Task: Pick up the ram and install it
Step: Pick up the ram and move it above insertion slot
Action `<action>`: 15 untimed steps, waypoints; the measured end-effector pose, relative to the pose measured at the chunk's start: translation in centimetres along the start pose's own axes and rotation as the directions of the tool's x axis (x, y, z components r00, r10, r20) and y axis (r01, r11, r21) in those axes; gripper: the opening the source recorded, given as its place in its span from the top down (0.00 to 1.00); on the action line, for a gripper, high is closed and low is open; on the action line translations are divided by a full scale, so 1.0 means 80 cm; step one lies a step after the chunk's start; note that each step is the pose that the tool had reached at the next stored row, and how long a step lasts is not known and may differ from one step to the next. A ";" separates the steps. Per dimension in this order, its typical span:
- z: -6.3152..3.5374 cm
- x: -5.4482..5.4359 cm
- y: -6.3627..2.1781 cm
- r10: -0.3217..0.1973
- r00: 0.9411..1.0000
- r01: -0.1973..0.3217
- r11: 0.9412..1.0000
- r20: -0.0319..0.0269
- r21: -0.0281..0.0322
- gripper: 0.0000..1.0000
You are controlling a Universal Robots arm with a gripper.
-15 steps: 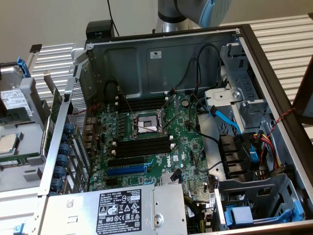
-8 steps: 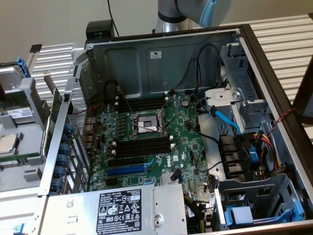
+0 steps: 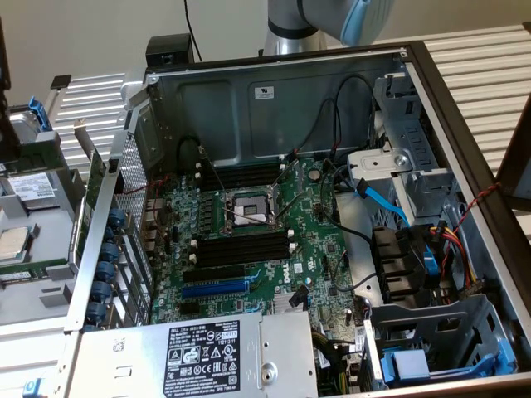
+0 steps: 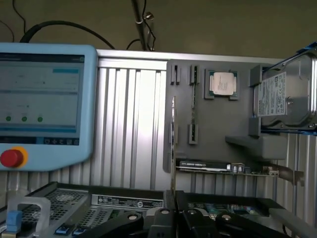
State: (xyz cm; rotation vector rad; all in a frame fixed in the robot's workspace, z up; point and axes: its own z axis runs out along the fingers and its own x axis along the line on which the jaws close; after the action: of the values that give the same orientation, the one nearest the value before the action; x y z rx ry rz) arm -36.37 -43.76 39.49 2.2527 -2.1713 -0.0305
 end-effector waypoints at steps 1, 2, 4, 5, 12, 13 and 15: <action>0.000 0.000 -0.005 0.000 1.000 0.000 1.000 0.000 0.000 0.87; 0.000 0.000 -0.011 0.000 1.000 0.000 1.000 0.000 0.000 0.87; -0.001 0.001 -0.022 -0.001 1.000 0.001 1.000 0.000 0.000 0.87; -0.001 0.001 -0.028 -0.001 1.000 0.001 1.000 0.000 0.000 0.87; -0.001 0.002 -0.059 -0.005 1.000 0.005 1.000 -0.001 0.000 0.87; -0.001 0.002 -0.062 -0.006 1.000 0.006 1.000 -0.001 0.000 0.87; -0.002 0.003 -0.071 -0.008 1.000 0.008 1.000 -0.001 0.000 0.87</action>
State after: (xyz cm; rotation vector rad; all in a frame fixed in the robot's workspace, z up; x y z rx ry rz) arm -30.72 -43.75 39.49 2.2614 -2.1616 -0.0300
